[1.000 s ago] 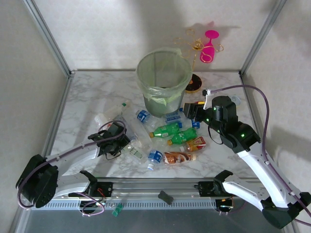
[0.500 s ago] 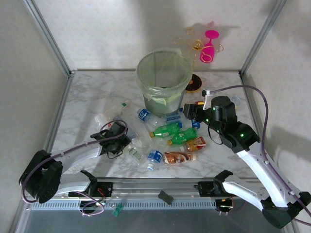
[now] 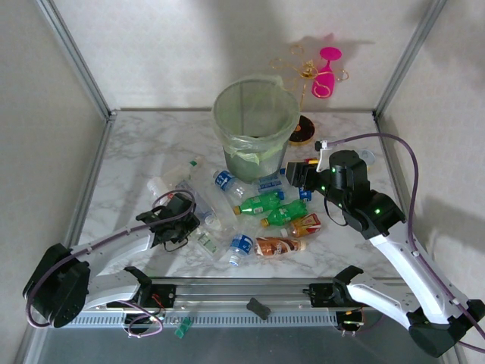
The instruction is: Put the plastic bottles in the bin
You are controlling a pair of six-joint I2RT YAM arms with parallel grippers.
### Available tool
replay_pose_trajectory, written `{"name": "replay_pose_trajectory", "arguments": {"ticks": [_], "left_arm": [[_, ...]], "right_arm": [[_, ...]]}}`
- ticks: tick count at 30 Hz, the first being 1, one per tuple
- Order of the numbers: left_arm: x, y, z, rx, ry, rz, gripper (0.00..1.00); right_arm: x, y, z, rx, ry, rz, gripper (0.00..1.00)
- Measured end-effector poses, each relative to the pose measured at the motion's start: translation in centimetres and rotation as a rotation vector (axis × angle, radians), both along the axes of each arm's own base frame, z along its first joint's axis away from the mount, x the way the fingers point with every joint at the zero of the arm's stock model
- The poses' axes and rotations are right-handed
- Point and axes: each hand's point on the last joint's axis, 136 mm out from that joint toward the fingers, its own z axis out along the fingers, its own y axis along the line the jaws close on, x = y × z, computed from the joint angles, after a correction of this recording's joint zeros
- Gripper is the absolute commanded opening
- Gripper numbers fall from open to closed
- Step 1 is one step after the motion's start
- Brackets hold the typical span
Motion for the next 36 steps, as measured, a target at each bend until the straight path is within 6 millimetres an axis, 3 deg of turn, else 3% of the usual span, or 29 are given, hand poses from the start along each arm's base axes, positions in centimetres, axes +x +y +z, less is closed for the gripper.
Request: {"name": "replay_pose_trajectory", "arguments": {"ticks": [6, 9, 11, 16, 18, 23, 29, 32, 36], "left_arm": [[0.2, 0.2, 2.0, 0.014, -0.048, -0.037, 0.41], [1.0, 0.0, 4.8, -0.002, -0.126, -0.053, 0.40], [1.6, -0.3, 7.0, -0.024, -0.191, -0.067, 0.39], [2.4, -0.8, 12.0, -0.059, -0.331, -0.115, 0.38], [2.7, -1.0, 13.9, -0.064, -0.383, -0.140, 0.37], [2.9, -2.1, 19.9, -0.119, -0.550, -0.227, 0.37], [2.5, -3.5, 27.1, -0.216, -0.749, -0.318, 0.36], [2.6, -4.0, 29.1, -0.237, -0.794, -0.340, 0.35], [2.9, -4.6, 29.8, -0.244, -0.799, -0.366, 0.34]], "right_arm": [[-0.2, -0.1, -0.3, -0.003, 0.017, 0.000, 0.72], [-0.3, 0.2, 0.0, 0.011, 0.016, 0.014, 0.77], [-0.6, 0.6, 0.4, 0.036, 0.015, 0.035, 0.86], [-1.2, 1.6, 1.2, 0.105, 0.023, 0.086, 0.86], [-1.8, 2.5, 2.0, 0.134, 0.007, 0.147, 0.81], [-4.3, 5.7, 4.9, 0.251, -0.038, 0.373, 0.73], [-7.5, 12.4, 3.8, 0.196, 0.027, 0.599, 0.81], [-8.3, 14.8, 2.8, 0.142, 0.056, 0.650, 0.85], [-8.7, 17.0, 2.6, 0.090, 0.060, 0.673, 0.96]]}}
